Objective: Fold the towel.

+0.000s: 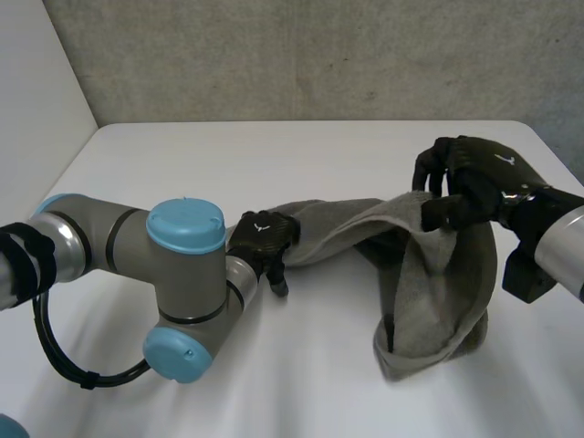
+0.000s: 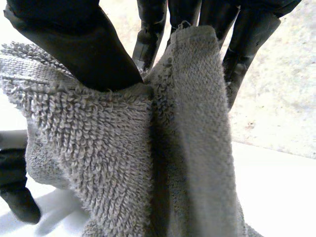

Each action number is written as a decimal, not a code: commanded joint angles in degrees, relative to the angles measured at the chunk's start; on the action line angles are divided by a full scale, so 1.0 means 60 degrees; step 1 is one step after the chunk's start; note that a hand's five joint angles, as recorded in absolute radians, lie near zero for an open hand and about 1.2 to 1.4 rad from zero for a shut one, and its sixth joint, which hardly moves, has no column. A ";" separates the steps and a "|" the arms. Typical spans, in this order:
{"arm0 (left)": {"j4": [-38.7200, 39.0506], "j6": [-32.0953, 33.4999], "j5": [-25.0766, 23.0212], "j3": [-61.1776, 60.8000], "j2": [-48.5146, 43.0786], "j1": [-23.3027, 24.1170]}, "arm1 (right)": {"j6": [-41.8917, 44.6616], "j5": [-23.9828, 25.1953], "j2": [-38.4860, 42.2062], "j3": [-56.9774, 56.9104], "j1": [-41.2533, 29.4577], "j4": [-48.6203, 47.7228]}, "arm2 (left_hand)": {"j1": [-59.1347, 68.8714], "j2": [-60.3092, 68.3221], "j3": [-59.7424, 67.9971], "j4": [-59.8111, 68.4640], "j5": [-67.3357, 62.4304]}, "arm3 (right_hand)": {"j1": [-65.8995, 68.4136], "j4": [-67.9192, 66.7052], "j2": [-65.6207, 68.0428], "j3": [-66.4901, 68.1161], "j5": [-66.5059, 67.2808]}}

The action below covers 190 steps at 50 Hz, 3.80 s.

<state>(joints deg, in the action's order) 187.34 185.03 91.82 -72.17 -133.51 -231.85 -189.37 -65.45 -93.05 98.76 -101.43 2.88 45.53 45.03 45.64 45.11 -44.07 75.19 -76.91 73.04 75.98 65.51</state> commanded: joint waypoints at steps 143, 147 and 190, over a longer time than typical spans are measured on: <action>0.3053 0.1227 0.0590 -0.5506 0.3472 -0.1745 | 0.4653 -0.1806 0.5548 -0.0537 -0.0908 -0.2502 | 0.5746 0.5828 0.5727 0.5814 -0.4322 | -0.7430 0.7718 -0.7072 -0.7563 -0.7484; 0.3053 0.1227 0.0590 -0.5506 0.3472 -0.1745 | 0.4507 -0.1792 0.5592 -0.0610 -0.1112 -0.2356 | 0.5746 0.5828 0.5727 0.5814 -0.4322 | -0.7458 0.7746 -0.7100 -0.7591 -0.7512; 0.3053 0.1197 0.0605 -0.5681 0.3604 -0.1716 | 0.4039 -0.2349 0.4407 -0.0495 -0.1040 -0.2400 | 0.5746 0.5828 0.5727 0.5814 -0.4322 | 0.0802 -0.0515 0.1160 0.0670 0.0749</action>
<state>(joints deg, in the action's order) 205.66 192.25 95.52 -105.85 -112.02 -242.24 -163.82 -79.98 -61.06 92.92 -107.71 -11.24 82.53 86.07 88.40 86.68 -84.81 75.95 -76.87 75.40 76.22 66.57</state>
